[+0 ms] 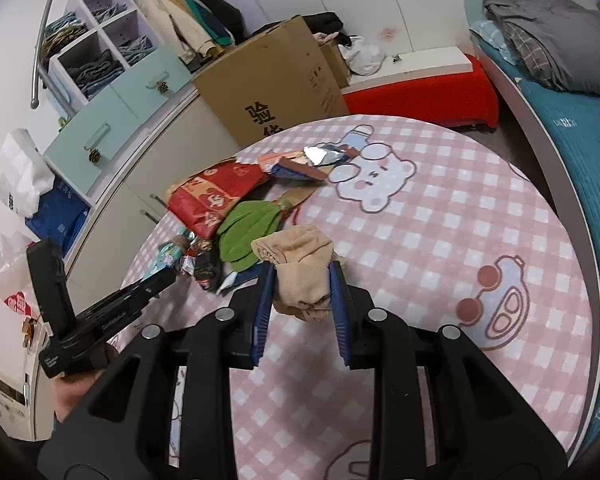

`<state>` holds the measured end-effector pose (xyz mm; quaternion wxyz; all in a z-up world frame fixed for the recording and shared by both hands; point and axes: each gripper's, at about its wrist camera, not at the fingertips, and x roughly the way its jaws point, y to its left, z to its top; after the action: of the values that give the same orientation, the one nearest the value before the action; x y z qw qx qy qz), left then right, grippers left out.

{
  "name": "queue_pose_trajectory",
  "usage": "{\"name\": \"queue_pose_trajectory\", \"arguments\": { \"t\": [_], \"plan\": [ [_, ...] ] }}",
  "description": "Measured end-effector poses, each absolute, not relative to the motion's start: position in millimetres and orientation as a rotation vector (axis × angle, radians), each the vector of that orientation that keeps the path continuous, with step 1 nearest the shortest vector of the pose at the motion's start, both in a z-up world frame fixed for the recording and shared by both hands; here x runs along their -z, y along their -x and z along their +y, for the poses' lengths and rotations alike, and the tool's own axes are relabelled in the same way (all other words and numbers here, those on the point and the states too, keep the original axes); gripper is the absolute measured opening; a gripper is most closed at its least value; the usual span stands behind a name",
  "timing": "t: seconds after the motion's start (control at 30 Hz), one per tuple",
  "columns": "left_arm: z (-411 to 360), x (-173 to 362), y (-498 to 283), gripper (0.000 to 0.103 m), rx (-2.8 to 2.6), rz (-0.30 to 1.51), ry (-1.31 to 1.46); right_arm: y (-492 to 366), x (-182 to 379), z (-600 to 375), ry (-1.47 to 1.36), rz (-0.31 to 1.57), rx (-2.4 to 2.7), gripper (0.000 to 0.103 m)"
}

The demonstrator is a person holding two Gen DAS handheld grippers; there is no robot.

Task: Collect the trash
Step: 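Grasp the beige cloth with the right gripper while the left grasps the teal tube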

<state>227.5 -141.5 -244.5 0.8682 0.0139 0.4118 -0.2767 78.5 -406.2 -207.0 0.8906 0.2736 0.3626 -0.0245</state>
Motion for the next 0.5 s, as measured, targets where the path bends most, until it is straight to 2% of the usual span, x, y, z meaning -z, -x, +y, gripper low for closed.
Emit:
{"name": "queue_pose_trajectory", "arguments": {
  "t": [0.17, 0.23, 0.27, 0.3, 0.43, 0.47, 0.5],
  "plan": [
    [-113, 247, -205, 0.028, 0.549, 0.884, -0.051, -79, 203, -387, -0.546, 0.761, 0.020, 0.028],
    [-108, 254, -203, 0.043, 0.538, 0.900, -0.091, -80, 203, -379, -0.542, 0.768, 0.011, 0.028],
    [-105, 255, -204, 0.060, 0.525, 0.895, -0.102, -80, 204, -375, -0.540, 0.772, 0.007, 0.028],
    [-103, 254, -206, 0.065, 0.515, 0.883, -0.102, -81, 203, -373, -0.538, 0.774, 0.004, 0.028],
    [-102, 258, -229, 0.064, 0.529, 0.908, -0.088, -79, 198, -364, -0.523, 0.775, -0.004, 0.028],
    [-102, 258, -231, 0.058, 0.534, 0.904, -0.085, -79, 196, -363, -0.518, 0.773, -0.002, 0.028],
    [-103, 259, -234, 0.044, 0.544, 0.908, -0.090, -78, 195, -362, -0.516, 0.771, 0.000, 0.028]
  ]
}}
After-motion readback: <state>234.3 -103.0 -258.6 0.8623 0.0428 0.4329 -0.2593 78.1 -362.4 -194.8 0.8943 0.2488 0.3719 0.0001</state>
